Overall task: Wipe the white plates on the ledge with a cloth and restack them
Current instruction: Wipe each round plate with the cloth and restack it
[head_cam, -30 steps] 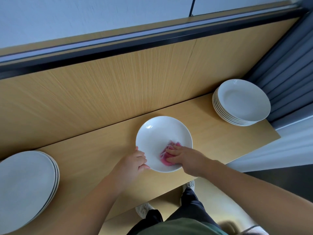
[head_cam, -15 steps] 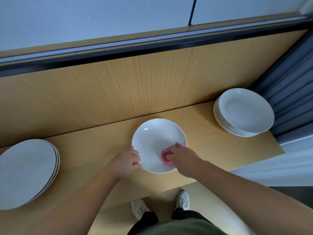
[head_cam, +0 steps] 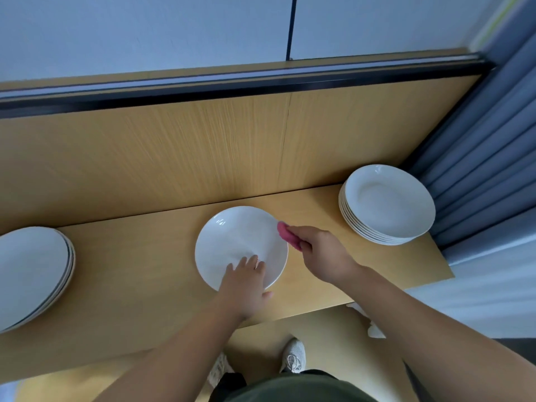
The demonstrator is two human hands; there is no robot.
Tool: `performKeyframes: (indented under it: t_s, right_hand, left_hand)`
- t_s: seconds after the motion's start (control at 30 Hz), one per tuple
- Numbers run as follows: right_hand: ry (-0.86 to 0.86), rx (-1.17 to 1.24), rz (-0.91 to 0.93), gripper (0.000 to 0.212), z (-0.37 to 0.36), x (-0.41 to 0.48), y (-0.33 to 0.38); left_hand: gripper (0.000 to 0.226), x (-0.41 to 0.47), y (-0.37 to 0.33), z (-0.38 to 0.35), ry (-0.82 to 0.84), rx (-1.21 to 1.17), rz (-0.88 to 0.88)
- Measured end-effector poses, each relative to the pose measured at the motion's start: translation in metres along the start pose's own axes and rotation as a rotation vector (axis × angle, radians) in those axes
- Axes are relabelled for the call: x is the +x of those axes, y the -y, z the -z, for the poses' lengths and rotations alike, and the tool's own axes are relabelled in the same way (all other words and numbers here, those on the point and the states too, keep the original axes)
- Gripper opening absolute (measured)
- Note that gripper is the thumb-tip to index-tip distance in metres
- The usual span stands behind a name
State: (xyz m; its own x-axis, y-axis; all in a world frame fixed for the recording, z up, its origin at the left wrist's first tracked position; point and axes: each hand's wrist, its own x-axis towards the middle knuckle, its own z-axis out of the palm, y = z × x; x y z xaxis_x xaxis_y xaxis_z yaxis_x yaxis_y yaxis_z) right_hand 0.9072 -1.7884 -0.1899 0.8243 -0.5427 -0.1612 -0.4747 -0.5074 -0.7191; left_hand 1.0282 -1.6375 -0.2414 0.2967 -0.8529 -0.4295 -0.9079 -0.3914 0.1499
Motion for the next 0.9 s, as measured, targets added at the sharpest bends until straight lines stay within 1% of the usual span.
performKeyframes:
  t_s: [0.03, 0.1, 0.2, 0.3, 0.4, 0.53, 0.57, 0.6, 0.67, 0.7, 0.8, 0.9]
  right_hand:
    - [-0.008, 0.004, 0.009, 0.052, 0.001, -0.001, -0.002]
    - [-0.018, 0.006, 0.033, 0.051, 0.002, -0.003, -0.005]
    - [-0.028, 0.012, 0.051, 0.050, 0.002, -0.006, -0.006]
    - [-0.047, 0.025, 0.065, 0.046, 0.004, -0.010, -0.006]
    - [-0.065, 0.025, 0.076, 0.046, 0.008, -0.012, -0.004]
    - [-0.091, 0.065, 0.081, 0.053, 0.014, -0.010, 0.004]
    - [-0.099, 0.088, 0.093, 0.055, 0.016, -0.010, 0.009]
    - [-0.110, 0.106, 0.108, 0.056, 0.018, -0.009, 0.014]
    - [-0.139, 0.121, 0.143, 0.056, 0.024, -0.007, 0.026]
    - [-0.160, 0.124, 0.159, 0.057, 0.027, -0.005, 0.032]
    - [-0.217, 0.134, 0.204, 0.058, 0.036, 0.000, 0.051]
    - [-0.259, 0.159, 0.247, 0.057, 0.042, 0.005, 0.066]
  left_hand:
    - [0.064, 0.001, -0.005, -0.004, 0.008, 0.007, 0.049]
    - [0.058, 0.003, -0.011, -0.008, 0.029, -0.001, 0.103]
    - [0.052, 0.003, -0.016, -0.006, 0.087, -0.005, 0.119]
    - [0.055, 0.000, -0.021, -0.003, 0.149, 0.037, 0.120]
    - [0.056, -0.002, -0.023, 0.002, 0.146, 0.074, 0.117]
    - [0.054, -0.011, -0.016, 0.031, 0.030, -0.024, 0.094]
    - [0.050, -0.013, -0.011, 0.041, -0.005, -0.053, 0.106]
    - [0.040, -0.016, -0.007, 0.052, -0.050, -0.082, 0.119]
    - [0.012, -0.022, 0.002, 0.077, -0.158, -0.141, 0.141]
    - [0.006, -0.024, 0.007, 0.089, -0.213, -0.209, 0.151]
    - [0.019, -0.031, 0.017, 0.117, -0.307, -0.447, 0.201]
    - [0.020, -0.035, 0.028, 0.130, -0.391, -0.636, 0.241]
